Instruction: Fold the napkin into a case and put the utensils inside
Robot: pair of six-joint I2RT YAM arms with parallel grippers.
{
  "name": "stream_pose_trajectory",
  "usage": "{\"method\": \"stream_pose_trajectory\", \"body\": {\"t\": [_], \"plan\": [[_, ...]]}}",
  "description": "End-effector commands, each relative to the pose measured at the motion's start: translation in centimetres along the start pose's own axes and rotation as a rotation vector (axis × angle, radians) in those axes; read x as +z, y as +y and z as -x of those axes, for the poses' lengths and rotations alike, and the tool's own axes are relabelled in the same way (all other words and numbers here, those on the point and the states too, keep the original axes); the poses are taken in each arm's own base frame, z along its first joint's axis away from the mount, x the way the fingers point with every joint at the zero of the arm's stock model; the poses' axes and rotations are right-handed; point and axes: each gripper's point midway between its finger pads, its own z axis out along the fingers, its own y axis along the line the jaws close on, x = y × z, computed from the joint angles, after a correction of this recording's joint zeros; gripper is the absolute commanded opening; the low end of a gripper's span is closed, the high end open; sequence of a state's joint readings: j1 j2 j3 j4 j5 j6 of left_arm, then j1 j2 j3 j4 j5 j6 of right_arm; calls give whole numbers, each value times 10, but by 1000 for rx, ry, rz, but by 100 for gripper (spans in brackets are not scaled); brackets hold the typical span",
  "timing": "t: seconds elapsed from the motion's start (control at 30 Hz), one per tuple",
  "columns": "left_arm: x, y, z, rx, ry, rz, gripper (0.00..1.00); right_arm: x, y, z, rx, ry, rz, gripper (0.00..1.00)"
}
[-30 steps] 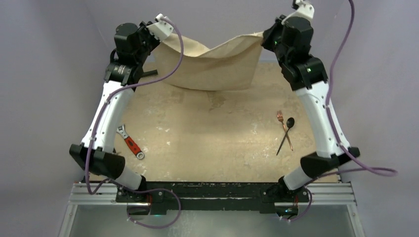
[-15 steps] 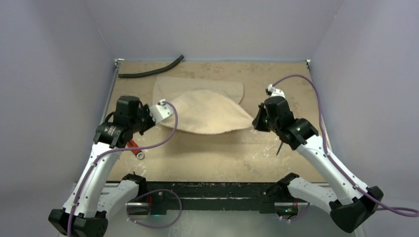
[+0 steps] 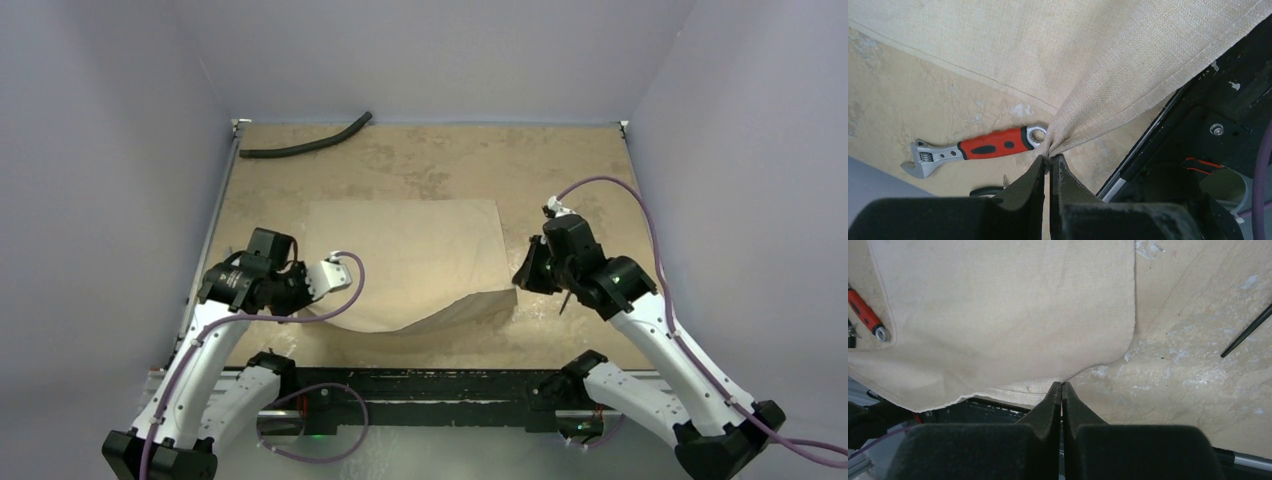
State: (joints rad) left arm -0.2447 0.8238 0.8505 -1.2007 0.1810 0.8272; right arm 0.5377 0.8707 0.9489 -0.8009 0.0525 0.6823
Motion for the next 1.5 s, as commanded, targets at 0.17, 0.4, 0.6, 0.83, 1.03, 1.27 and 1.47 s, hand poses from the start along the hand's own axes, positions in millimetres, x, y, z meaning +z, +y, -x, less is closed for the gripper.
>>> {"method": "stream_pose_trajectory", "body": {"t": [0.17, 0.4, 0.6, 0.83, 1.03, 1.27, 1.47], "plan": [[31, 38, 14, -61, -15, 109, 0, 33, 6, 19, 7, -1, -63, 0], [47, 104, 24, -125, 50, 306, 0, 76, 26, 68, -5, -81, -97, 0], [61, 147, 32, -141, 111, 402, 0, 108, 20, 105, 25, -131, -129, 0], [83, 174, 39, -166, 146, 420, 0, 138, 2, 136, 33, -164, -172, 0], [101, 184, 37, -167, 178, 411, 0, 166, -5, 150, 38, -163, -188, 0], [108, 200, 32, -146, 219, 453, 0, 188, -11, 171, 51, -181, -209, 0], [107, 220, 27, -165, 248, 494, 0, 204, -17, 181, 74, -183, -210, 0]]}}
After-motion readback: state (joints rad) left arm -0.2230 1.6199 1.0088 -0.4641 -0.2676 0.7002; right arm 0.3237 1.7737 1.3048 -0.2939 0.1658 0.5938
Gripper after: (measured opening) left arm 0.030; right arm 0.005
